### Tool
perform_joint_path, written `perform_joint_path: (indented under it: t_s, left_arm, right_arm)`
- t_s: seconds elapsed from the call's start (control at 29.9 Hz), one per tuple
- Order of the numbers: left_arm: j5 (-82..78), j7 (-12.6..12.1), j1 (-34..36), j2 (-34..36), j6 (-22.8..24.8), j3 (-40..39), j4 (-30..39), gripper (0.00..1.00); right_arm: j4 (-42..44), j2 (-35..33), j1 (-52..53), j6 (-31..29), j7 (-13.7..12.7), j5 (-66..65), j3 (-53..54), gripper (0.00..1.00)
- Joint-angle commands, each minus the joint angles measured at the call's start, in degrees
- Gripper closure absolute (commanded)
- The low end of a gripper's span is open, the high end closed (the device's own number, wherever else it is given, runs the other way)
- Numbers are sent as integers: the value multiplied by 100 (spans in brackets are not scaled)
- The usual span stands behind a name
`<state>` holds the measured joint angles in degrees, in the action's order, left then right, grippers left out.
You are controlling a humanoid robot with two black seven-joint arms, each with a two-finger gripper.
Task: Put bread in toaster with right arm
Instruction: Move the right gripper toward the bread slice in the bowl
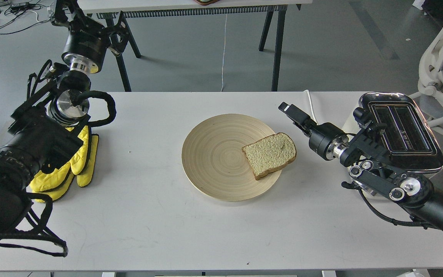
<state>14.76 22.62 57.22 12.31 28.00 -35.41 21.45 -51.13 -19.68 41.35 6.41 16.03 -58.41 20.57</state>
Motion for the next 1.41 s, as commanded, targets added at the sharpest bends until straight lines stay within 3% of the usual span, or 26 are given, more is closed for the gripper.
perform_joint_path:
  t_s: [0.0, 0.23, 0.67, 0.9, 1.04, 1.21, 1.37]
  left_arm:
    - [1, -4, 0, -1, 0, 78, -1, 0]
    - [1, 5, 9, -1, 0, 78, -1, 0]
    - [1, 23, 9, -1, 0, 78, -1, 0]
    - [1, 32, 0, -1, 0, 78, -1, 0]
    - [1, 32, 9, -1, 0, 78, -1, 0]
    - [1, 40, 9, 8, 0, 78, -1, 0]
    - [1, 40, 9, 8, 0, 78, -1, 0]
  right_arm:
    - [209, 158, 31, 71, -161, -4, -316, 16]
    - [314, 184, 66, 97, -794, -13, -562, 25]
    - [560, 342, 101, 88, -838, -13, -1019, 27]
    - [780, 483, 101, 71, -838, -4, -1037, 41]
    - [772, 509, 110, 27, -838, 5, -1037, 57]
    - [772, 510, 145, 27, -829, 48, -1037, 64]
    - [772, 518, 145, 9, -829, 57, -1028, 82]
